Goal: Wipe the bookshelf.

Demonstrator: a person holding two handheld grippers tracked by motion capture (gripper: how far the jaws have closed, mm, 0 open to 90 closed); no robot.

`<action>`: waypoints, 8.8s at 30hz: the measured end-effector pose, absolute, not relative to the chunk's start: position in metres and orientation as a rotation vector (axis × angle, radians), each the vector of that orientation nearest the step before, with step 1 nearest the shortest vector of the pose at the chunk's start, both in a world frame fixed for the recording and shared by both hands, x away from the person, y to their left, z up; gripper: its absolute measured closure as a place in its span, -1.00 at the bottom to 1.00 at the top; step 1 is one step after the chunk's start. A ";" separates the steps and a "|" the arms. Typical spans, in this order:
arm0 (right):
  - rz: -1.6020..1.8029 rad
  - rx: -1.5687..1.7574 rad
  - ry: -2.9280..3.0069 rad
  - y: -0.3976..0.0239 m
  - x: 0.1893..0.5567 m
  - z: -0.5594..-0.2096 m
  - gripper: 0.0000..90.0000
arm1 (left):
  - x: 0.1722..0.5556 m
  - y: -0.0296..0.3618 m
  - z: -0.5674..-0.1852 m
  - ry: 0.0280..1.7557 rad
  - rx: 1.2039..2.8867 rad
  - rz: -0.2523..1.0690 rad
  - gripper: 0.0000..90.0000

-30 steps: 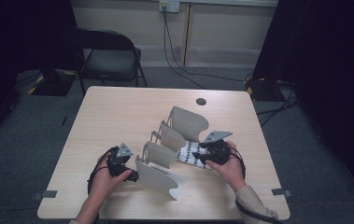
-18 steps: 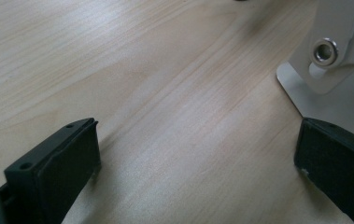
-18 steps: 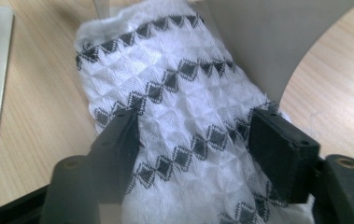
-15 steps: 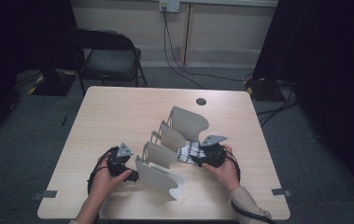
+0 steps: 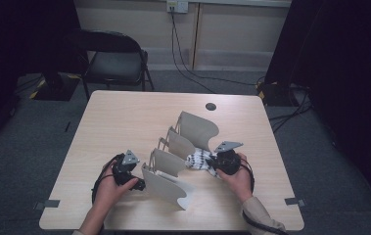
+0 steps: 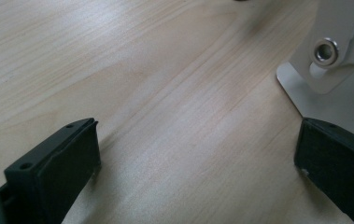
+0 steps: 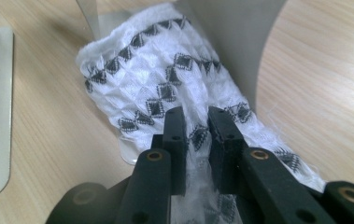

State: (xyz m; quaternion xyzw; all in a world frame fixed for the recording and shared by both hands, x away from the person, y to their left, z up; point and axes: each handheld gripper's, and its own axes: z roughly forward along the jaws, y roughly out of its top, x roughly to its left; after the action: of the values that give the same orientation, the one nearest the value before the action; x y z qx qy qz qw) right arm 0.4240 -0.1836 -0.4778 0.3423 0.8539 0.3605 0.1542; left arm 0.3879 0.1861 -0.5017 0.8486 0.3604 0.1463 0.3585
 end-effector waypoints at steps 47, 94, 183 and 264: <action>1.015 0.868 2.515 -0.178 0.430 -0.482 0.47 | 0.389 0.186 -0.502 0.920 2.194 0.380 -1.00; 1.007 0.857 2.525 -0.164 0.432 -0.485 0.45 | 0.388 0.186 -0.502 0.921 2.194 0.380 -1.00; 1.015 0.980 2.432 -0.189 0.426 -0.481 0.80 | 0.388 0.186 -0.502 0.926 2.195 0.379 -1.00; 1.186 0.790 2.431 -0.188 0.420 -0.390 0.80 | 0.388 0.186 -0.502 0.926 2.194 0.379 -1.00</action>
State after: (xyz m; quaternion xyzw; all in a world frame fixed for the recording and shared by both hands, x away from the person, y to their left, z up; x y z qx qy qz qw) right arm 0.4199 -0.1882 -0.3902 0.2767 0.8514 0.4154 0.1613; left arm 0.3879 0.1861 -0.5016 0.8498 0.3589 0.1468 0.3572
